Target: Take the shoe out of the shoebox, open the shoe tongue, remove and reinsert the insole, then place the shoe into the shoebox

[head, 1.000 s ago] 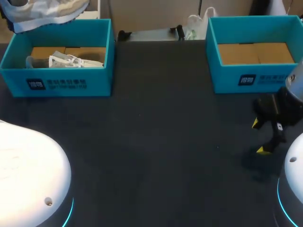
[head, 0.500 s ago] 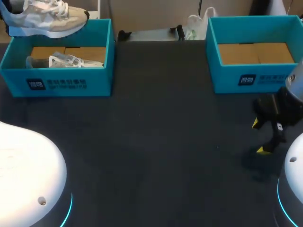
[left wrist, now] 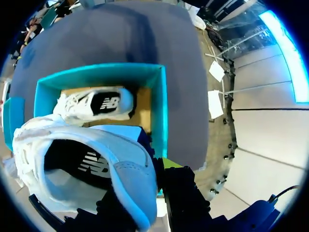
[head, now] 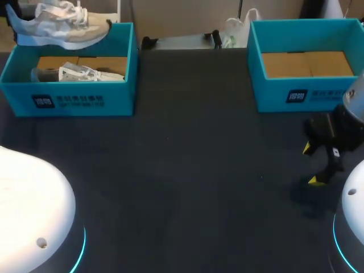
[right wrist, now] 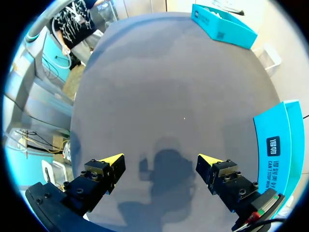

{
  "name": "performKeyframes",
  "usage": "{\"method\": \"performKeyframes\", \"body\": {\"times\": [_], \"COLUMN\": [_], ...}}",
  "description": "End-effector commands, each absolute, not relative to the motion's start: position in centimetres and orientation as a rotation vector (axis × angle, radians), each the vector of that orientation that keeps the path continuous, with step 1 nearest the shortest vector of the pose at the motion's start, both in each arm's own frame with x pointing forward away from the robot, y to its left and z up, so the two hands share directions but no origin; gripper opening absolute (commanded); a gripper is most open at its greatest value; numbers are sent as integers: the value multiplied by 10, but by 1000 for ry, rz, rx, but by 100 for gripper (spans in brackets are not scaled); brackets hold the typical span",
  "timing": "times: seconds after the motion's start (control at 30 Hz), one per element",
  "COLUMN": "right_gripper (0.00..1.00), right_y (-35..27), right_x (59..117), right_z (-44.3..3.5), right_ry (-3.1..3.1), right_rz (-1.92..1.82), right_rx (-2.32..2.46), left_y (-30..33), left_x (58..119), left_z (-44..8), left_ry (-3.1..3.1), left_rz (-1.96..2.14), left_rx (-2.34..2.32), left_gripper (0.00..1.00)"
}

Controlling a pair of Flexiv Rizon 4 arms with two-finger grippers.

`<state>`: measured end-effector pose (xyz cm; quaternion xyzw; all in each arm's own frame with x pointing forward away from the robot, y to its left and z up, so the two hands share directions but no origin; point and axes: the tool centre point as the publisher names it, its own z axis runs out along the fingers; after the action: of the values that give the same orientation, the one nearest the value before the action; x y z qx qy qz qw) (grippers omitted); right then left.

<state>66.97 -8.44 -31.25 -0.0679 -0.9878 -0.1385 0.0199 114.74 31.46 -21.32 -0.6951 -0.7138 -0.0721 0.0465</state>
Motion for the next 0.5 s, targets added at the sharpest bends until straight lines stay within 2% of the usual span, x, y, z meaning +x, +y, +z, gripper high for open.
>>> {"method": "performKeyframes", "body": {"times": [0.03,0.5], "right_gripper": [100,100], "right_y": [-84,-84], "right_x": [669,669], "right_z": [-313,-313], "right_ry": [-3068,-3068], "right_rz": [-424,-424], "right_rx": [-214,-214], "left_y": [322,315], "left_x": [1164,1169], "left_z": [-214,-225], "left_ry": [-2185,-2194], "left_rz": [-206,-229], "left_rx": [-2109,-2107], "left_gripper": [0,0]}}
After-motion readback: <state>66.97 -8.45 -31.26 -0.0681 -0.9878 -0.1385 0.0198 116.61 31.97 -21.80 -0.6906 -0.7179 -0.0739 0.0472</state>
